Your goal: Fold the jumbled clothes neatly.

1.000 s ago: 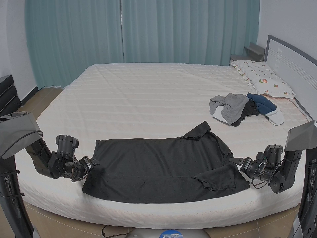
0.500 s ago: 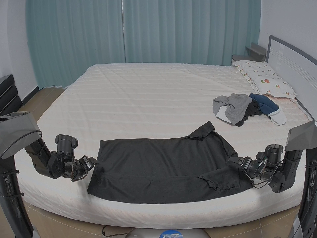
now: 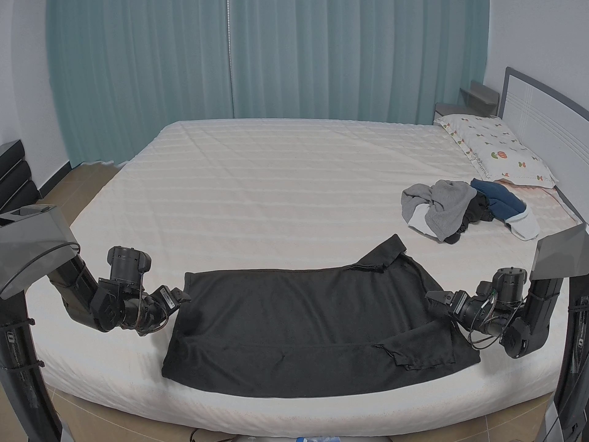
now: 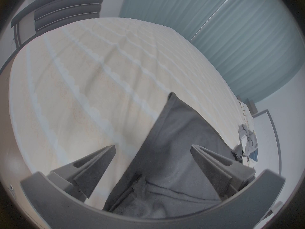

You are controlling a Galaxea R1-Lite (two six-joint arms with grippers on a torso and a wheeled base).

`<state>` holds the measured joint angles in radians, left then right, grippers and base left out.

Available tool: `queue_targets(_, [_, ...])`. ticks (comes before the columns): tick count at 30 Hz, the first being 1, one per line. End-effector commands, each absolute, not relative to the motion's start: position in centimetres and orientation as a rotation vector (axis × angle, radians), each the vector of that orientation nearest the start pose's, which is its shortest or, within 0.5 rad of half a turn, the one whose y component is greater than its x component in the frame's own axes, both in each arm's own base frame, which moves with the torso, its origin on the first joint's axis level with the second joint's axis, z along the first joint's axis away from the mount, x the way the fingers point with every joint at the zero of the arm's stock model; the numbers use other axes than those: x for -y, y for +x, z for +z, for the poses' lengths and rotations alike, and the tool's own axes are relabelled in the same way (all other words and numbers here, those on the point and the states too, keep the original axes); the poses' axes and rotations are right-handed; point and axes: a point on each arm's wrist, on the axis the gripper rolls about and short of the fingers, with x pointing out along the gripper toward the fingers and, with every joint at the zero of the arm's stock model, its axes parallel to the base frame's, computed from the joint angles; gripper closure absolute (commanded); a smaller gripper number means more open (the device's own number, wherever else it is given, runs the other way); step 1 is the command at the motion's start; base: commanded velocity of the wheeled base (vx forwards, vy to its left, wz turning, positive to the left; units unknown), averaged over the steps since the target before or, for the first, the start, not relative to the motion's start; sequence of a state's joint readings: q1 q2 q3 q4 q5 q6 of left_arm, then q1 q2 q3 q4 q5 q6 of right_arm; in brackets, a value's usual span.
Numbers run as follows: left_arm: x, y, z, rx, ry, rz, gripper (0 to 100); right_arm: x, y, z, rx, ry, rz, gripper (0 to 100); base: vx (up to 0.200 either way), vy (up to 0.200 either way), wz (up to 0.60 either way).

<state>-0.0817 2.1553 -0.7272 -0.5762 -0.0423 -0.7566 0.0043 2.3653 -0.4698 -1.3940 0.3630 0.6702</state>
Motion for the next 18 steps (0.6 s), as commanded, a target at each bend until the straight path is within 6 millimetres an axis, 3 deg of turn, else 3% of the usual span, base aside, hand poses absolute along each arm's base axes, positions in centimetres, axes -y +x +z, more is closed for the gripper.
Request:
queue_targets(1, [2.9, 33.1, 1.4, -0.844, -0.710, 0.214, 0, -0.9, 31.8, -2.7, -0.597, 0.738, 0.183, 0, 0.000, 0.000, 0.00])
queue_targets(8, [3.7, 32.9, 1.4, -0.857, -0.714, 0.203, 0, -0.9, 31.8, -2.7, -0.598, 0.738, 0.182, 0, 0.000, 0.000, 0.00])
queue_targets(14, [4.1, 32.8, 1.4, -0.862, -0.708, 0.196, 0, -0.9, 31.8, -2.6, -0.596, 0.739, 0.182, 0, 0.000, -0.200, 0.00])
queue_targets(18, [4.1, 32.8, 1.4, -0.859, -0.710, 0.196, 0, -0.9, 31.8, -2.6, -0.595, 0.740, 0.182, 0, 0.000, 0.000, 0.00])
